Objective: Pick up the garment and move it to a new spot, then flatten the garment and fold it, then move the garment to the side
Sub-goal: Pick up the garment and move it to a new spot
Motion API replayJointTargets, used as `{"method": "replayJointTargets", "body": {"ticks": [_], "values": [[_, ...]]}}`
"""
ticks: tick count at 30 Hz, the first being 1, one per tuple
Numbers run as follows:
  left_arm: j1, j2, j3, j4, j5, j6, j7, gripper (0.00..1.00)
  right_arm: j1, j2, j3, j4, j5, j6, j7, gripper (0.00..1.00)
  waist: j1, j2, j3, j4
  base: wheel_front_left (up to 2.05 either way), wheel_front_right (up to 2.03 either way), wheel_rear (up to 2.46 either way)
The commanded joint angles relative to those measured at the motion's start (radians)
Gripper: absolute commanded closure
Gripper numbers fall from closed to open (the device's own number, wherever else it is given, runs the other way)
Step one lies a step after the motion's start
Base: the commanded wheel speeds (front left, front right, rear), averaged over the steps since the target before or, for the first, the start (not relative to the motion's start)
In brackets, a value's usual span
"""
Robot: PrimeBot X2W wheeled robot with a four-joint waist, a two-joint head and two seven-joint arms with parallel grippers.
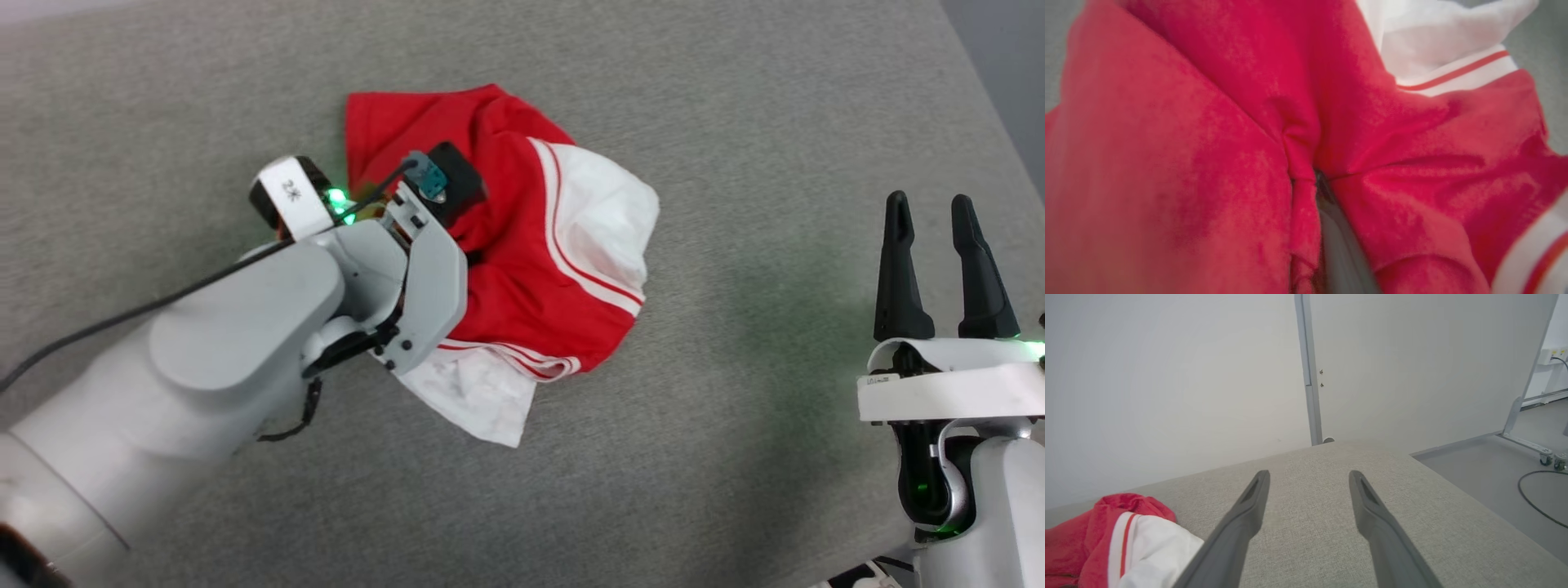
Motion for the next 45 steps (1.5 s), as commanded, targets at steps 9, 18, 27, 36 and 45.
{"method": "replayJointTargets", "body": {"ticks": [9, 18, 27, 36, 45], "values": [[-0.011, -0.086, -0.023, 0.044, -0.085, 0.006, -0.270, 0.00, 0.020, 0.001, -0.004, 0.013, -0.105, -0.001, 0.000, 0.00, 0.0000, 0.0000, -0.125, 0.193, 0.00, 0.00, 0.00], [0.073, -0.110, 0.019, 0.038, -0.276, 0.005, -0.575, 0.00, 0.072, 0.001, -0.017, 0.052, -0.197, -0.001, 0.000, 0.00, 0.0000, 0.0000, -0.220, 0.337, 0.00, 0.00, 0.00], [0.301, -0.080, 0.102, 0.166, -0.319, 0.006, -0.678, 0.00, 0.129, -0.028, -0.072, 0.096, -0.249, -0.001, 0.000, 0.00, 0.0000, 0.0000, -0.291, 0.419, 0.00, 0.00, 0.00], [0.577, -0.094, 0.434, 0.181, -0.163, 0.005, -0.677, 0.00, 0.224, -0.066, -0.121, 0.113, -0.250, -0.001, 0.000, 0.00, 0.0000, 0.0000, -0.349, 0.486, 0.00, 0.00, 0.00], [0.844, -0.115, 0.825, 0.069, 0.084, 0.029, -0.677, 0.00, 0.281, -0.075, -0.139, 0.110, -0.241, -0.001, 0.000, 0.00, 0.0000, 0.0000, -0.405, 0.482, 0.00, 0.00, 0.00]]}}
